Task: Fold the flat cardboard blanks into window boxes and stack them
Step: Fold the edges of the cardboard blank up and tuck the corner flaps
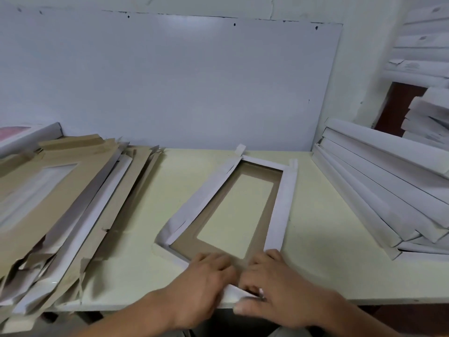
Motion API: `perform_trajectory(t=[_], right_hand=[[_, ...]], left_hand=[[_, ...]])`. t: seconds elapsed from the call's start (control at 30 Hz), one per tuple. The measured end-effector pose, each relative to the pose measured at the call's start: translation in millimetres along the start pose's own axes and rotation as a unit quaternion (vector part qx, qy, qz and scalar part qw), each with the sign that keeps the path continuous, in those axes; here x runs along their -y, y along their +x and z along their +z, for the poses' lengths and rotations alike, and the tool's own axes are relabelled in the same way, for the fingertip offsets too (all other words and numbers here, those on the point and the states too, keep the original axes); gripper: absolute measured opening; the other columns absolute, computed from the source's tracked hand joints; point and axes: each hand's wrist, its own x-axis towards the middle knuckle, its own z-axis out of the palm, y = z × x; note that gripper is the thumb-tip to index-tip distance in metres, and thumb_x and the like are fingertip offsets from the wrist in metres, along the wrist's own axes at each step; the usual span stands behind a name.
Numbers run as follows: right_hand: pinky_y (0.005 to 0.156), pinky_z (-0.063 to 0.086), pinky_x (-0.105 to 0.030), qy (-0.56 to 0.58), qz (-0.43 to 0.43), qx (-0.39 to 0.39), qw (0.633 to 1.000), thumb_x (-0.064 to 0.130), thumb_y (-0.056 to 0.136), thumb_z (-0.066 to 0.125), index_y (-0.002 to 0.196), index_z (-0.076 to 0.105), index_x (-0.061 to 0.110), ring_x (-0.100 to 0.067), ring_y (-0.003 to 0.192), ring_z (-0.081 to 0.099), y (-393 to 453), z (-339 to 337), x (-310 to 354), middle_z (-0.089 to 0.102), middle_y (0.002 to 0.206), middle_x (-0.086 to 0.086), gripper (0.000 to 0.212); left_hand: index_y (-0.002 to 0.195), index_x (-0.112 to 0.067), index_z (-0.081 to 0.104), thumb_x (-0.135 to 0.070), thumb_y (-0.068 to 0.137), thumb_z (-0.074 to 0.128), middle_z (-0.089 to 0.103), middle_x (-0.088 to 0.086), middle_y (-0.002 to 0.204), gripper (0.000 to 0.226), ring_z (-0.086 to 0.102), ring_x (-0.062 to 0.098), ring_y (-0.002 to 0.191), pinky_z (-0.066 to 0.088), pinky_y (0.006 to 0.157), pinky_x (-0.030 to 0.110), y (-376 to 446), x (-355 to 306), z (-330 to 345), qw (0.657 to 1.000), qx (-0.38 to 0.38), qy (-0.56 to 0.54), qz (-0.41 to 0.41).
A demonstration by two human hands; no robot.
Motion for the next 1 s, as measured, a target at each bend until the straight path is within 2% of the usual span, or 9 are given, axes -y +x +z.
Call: perform_trajectory(t=[0.1,0.17,0.3,0.4,0.5,0.6,0.73,0.9,1.0], right_hand=[[0.107,0.02,-0.019,0.09,0.006,0.046,0.995,0.072,0.073,0.066,0.106,0.062,0.037,0.006,0.117,0.04,-3.4,-17.6,-31.5,0.052,0.107,0.025,0.048],[0.109,0.02,-0.023,0.045,0.038,0.051,0.997,0.063,0.074,0.068,0.113,0.064,0.039,0.007,0.12,0.037,-3.0,-29.1,-56.9,0.048,0.115,0.029,0.046],[0.098,0.035,-0.026,-0.108,0.102,0.055,0.987,0.043,0.086,0.064,0.101,0.063,0.039,-0.004,0.103,0.047,-2.8,-57.9,-106.2,0.052,0.104,0.02,0.016],[0.081,0.041,-0.021,-0.168,0.157,0.119,0.966,0.04,0.087,0.061,0.084,0.053,0.04,-0.001,0.084,0.05,-9.2,-68.6,-121.3,0.053,0.089,0.018,0.008],[0.063,0.035,-0.02,-0.153,0.152,0.161,0.963,0.037,0.089,0.055,0.069,0.04,0.033,-0.004,0.067,0.044,-3.3,-64.6,-109.7,0.048,0.073,0.013,0.026],[0.059,0.03,-0.023,-0.106,0.1,0.167,0.975,0.035,0.091,0.054,0.064,0.034,0.027,-0.006,0.06,0.038,17.6,-52.6,-81.2,0.041,0.067,0.008,0.035],[0.058,0.034,-0.032,-0.013,0.119,0.148,0.982,0.029,0.086,0.058,0.061,0.038,0.016,-0.015,0.057,0.039,57.6,-32.4,-48.4,0.041,0.065,-0.001,0.035],[0.049,0.024,-0.027,0.181,0.212,0.076,0.957,0.016,0.075,0.057,0.051,0.033,0.019,-0.016,0.053,0.027,108.2,-18.2,-23.3,0.029,0.052,0.004,0.034],[0.053,0.041,-0.029,0.322,0.282,-0.003,0.904,0.007,0.085,0.058,0.062,0.048,0.016,-0.019,0.052,0.043,132.8,-11.7,-18.2,0.041,0.058,-0.006,0.027]], left_hand=[[0.081,-0.021,0.042,-0.007,0.071,0.046,0.04,-0.012,0.089,0.018,0.034,-0.001,0.087,0.023,0.078,0.027,-11.7,13.8,-17.8,0.998,0.054,-0.031,0.016],[0.075,-0.019,0.042,-0.003,0.066,0.048,0.043,-0.008,0.083,0.019,0.033,-0.003,0.085,0.027,0.079,0.029,-23.2,27.0,-31.4,0.995,0.086,-0.054,0.018],[0.08,-0.017,0.067,-0.001,0.078,0.06,0.058,-0.008,0.088,0.018,0.044,0.009,0.096,0.035,0.089,0.04,-46.0,68.7,-53.8,0.995,0.095,0.005,0.012],[0.09,-0.029,0.068,-0.016,0.087,0.054,0.052,-0.018,0.103,0.02,0.033,0.004,0.107,0.024,0.097,0.03,-57.5,105.0,-69.9,0.976,0.145,0.13,-0.094],[0.114,-0.04,0.064,-0.015,0.092,0.043,0.045,-0.018,0.127,0.039,0.032,0.009,0.122,0.029,0.101,0.029,-64.0,126.1,-82.2,0.956,0.11,0.215,-0.167],[0.129,-0.033,0.058,-0.005,0.086,0.043,0.052,-0.01,0.13,0.053,0.051,0.013,0.116,0.044,0.093,0.031,-54.2,114.3,-82.7,0.969,-0.017,0.16,-0.186],[0.118,-0.025,0.063,-0.006,0.082,0.058,0.063,-0.008,0.113,0.041,0.062,0.013,0.097,0.053,0.078,0.03,-32.7,53.3,-59.2,0.989,-0.133,0.001,-0.069],[0.135,-0.012,0.054,-0.008,0.085,0.063,0.048,0.006,0.141,0.052,0.044,0.019,0.131,0.037,0.108,0.026,-12.6,4.0,-20.2,0.988,-0.087,-0.079,0.103],[0.144,-0.013,0.045,-0.012,0.09,0.052,0.042,0.008,0.147,0.054,0.036,0.02,0.138,0.032,0.113,0.03,-5.3,1.4,-6.2,0.99,-0.049,-0.078,0.11]])
